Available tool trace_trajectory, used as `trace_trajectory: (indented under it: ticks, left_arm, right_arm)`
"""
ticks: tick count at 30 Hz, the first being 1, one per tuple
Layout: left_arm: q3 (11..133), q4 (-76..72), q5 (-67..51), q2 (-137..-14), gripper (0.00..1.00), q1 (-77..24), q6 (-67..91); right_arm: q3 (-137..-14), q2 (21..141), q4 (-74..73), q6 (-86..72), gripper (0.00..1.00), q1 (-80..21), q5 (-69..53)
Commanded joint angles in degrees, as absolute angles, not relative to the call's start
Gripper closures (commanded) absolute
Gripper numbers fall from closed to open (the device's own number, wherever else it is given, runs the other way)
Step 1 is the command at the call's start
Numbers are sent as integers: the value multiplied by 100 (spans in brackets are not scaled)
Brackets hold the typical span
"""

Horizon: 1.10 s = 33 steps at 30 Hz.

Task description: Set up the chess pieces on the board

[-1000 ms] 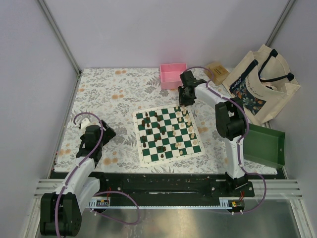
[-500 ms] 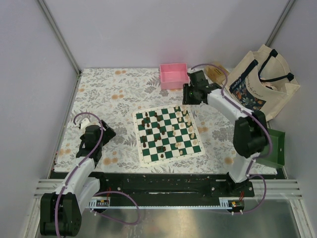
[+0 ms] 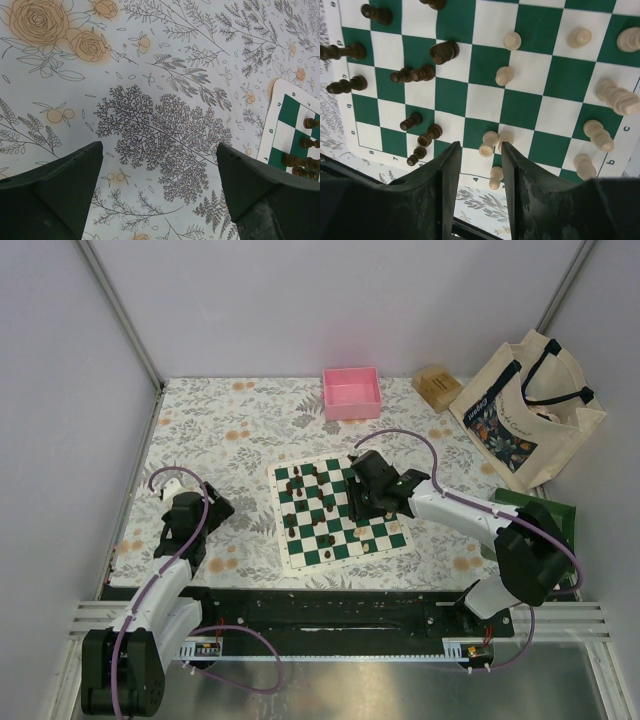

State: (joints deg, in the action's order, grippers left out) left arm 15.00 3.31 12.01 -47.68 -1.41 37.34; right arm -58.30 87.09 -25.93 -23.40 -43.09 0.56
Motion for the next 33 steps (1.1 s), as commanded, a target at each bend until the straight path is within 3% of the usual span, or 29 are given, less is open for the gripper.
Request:
trace_trajectory:
  ticks: [1, 33]
  left_arm:
    - [1661, 97, 1213, -4746, 1, -132, 3709]
    - [1652, 97, 1230, -4729, 1, -132, 3709]
  right_arm:
    - [-5740, 8666, -2584, -2768, 53, -4482, 527]
    - [-5897, 9185, -2953, -2830, 60, -4869, 703]
